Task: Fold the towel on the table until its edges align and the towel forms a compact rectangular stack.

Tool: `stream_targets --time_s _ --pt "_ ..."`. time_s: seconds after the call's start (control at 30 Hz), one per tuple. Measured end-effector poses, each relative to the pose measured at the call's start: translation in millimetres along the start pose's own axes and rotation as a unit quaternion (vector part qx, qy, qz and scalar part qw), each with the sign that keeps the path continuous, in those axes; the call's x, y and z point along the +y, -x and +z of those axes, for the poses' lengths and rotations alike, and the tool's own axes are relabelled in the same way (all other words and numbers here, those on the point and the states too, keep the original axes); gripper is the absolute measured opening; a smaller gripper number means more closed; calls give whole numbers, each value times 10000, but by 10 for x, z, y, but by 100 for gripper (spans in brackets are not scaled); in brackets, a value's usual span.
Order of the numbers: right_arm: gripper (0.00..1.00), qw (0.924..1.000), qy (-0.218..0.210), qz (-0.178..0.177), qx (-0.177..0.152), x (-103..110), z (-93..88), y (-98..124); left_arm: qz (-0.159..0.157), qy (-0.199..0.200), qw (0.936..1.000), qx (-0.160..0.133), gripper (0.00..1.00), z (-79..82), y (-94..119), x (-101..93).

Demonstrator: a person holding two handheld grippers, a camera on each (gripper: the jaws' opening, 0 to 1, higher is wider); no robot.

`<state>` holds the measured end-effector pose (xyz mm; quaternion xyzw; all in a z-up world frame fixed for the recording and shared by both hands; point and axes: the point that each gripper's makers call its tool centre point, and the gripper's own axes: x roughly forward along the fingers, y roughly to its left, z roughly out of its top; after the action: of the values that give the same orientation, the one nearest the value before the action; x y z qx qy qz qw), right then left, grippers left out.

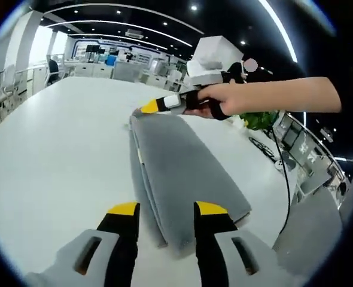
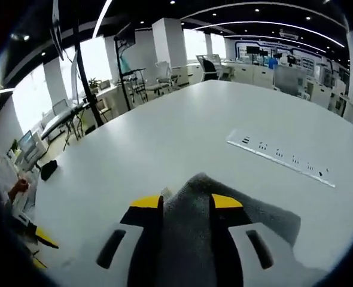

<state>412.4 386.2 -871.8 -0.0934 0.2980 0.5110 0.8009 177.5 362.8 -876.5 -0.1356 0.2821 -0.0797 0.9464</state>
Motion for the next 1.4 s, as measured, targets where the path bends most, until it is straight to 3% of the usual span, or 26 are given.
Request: stream_targets --time_s 0.2,0.43,0.8,0.97,1.07,1.2,1.4 --pt "34 9998 -61 -176 16 -164 -95 238 10 -200 9998 3 44 210 -170 135" --pt "37 9991 -165 -390 98 -269 -333 534 12 -204 9997 108 44 366 -404 301" --pt "38 9977 -294 -529 295 -376 -683 858 159 -50 9995 261 43 389 -770 483" --pt "38 9970 -398 -563 366 -323 -861 965 240 1 9993 301 41 364 -908 517" --pt "37 9965 -458 -542 446 -264 -1018 986 222 10 9992 344 31 346 -931 477" --pt "35 9955 -511 -530 590 -182 -1180 1018 202 -84 9990 381 30 327 -956 455" --pt "33 9953 -612 -523 545 -133 -1227 1040 226 -203 9988 373 27 320 -974 461"
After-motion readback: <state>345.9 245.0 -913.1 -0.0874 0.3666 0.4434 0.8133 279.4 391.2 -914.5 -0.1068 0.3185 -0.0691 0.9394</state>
